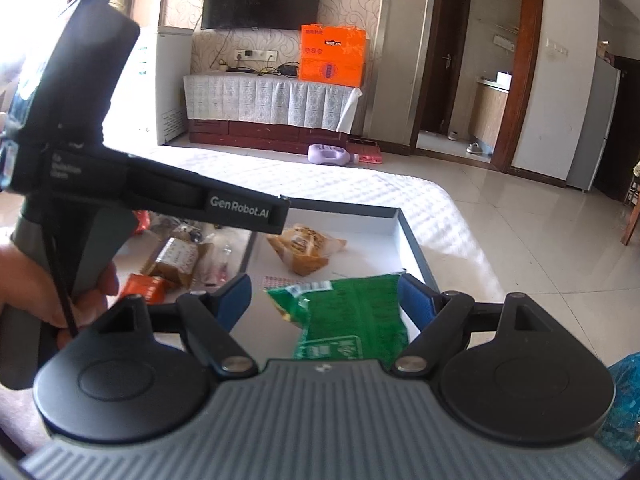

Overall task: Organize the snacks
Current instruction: 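Lower the green chip bag into the grey box and open the right tool, then grasp the orange square candy packet with the right tool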

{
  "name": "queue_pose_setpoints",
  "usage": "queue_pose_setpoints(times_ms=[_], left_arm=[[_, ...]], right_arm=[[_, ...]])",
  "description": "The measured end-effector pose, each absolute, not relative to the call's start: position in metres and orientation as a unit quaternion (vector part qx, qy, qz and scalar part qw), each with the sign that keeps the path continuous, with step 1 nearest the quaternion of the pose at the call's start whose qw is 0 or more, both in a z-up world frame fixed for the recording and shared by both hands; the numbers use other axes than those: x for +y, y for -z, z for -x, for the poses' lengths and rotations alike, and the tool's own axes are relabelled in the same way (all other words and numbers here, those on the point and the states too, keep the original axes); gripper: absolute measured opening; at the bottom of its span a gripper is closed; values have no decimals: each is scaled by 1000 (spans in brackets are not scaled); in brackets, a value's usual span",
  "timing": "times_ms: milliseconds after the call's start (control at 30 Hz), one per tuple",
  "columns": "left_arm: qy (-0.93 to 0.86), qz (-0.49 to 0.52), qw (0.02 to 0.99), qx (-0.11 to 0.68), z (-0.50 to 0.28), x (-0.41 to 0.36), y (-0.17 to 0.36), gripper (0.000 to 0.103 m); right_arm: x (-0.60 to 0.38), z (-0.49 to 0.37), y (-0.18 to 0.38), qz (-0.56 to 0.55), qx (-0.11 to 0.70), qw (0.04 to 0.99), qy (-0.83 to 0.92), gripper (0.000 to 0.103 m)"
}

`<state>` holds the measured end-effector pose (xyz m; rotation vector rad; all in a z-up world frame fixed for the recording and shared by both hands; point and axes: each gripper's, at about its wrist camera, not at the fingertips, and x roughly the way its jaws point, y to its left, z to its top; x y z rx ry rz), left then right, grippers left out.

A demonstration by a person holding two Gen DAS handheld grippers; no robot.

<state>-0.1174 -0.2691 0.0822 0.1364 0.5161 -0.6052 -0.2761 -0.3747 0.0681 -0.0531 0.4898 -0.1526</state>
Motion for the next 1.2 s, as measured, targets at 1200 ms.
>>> queue_pose_setpoints(times_ms=[1200], left_arm=[[192, -44, 938, 285, 105, -65, -79, 88]], right_arm=[[-267, 198, -27, -30, 362, 931, -32, 65]])
